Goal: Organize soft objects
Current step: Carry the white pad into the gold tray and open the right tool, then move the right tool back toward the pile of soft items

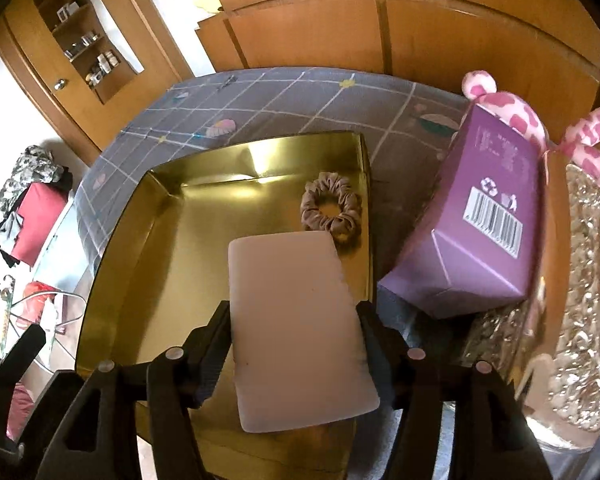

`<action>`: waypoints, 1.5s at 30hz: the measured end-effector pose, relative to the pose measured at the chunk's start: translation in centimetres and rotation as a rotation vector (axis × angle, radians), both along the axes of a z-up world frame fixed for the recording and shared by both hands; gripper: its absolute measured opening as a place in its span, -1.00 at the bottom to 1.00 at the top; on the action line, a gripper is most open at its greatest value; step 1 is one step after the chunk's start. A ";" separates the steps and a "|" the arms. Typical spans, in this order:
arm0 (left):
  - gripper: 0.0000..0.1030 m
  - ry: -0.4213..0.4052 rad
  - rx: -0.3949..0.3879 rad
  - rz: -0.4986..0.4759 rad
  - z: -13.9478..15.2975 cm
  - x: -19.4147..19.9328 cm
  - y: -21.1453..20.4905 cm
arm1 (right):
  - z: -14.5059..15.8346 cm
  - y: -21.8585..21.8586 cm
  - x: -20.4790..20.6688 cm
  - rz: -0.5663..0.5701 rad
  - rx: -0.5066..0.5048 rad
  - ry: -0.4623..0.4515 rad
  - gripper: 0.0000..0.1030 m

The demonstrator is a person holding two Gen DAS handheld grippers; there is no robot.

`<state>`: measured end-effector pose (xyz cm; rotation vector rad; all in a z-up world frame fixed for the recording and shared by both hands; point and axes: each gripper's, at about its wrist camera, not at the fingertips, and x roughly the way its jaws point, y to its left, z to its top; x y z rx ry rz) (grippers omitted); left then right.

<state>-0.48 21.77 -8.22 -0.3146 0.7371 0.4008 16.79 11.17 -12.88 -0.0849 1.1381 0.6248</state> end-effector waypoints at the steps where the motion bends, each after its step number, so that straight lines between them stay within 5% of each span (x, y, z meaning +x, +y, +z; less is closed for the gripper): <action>1: 0.99 0.000 -0.001 0.001 -0.1 -0.1 0.0 | 0.0 0.1 0.0 0.001 -0.001 -0.001 0.29; 9: 0.99 0.010 -0.005 0.005 -0.5 0.1 0.1 | 1.0 -0.5 -0.8 0.001 0.065 -0.019 0.55; 16: 0.99 -0.001 -0.002 0.013 -0.5 0.0 0.5 | 4.3 -3.3 -2.5 -0.040 0.102 -0.143 0.55; 25: 0.99 -0.001 0.031 -0.057 -0.3 0.3 -1.6 | 6.9 -9.9 -5.1 -0.141 0.027 -0.349 0.56; 45: 0.99 -0.036 0.134 -0.309 2.1 1.7 -10.1 | 7.1 -28.5 -5.3 -0.502 -0.042 -0.372 0.56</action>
